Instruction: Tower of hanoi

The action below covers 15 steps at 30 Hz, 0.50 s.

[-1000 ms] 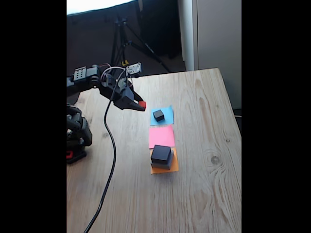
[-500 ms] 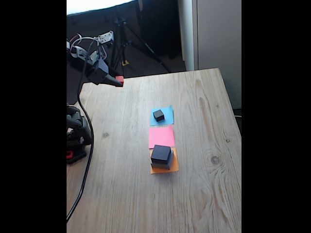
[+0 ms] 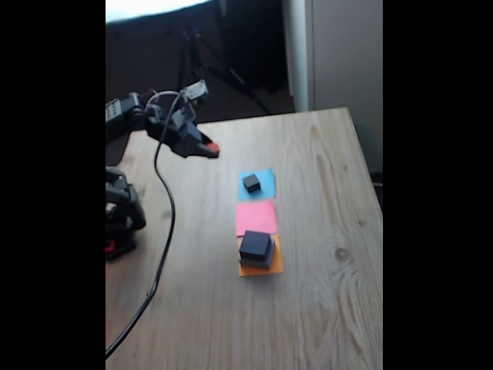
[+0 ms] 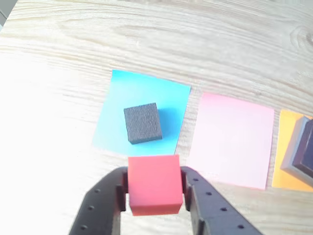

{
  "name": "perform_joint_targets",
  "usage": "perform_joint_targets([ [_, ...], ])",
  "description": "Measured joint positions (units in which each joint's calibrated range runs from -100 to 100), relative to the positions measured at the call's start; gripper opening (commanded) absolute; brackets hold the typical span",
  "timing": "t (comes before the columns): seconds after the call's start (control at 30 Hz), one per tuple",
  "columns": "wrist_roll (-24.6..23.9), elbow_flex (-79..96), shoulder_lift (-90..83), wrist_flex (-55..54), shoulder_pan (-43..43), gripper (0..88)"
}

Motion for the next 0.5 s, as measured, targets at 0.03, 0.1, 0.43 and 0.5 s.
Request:
perform_joint_targets([
  [0.03,1.7,3.0,0.3,-4.5,0.1,0.9],
  [0.1,5.4,9.1,1.5,-13.1,-0.3,1.0],
  [0.43,15.1,19.9,15.4,-45.6,-1.1,1.2],
  [0.5,16.3,19.9,19.3,-50.0,-1.1,1.2],
])
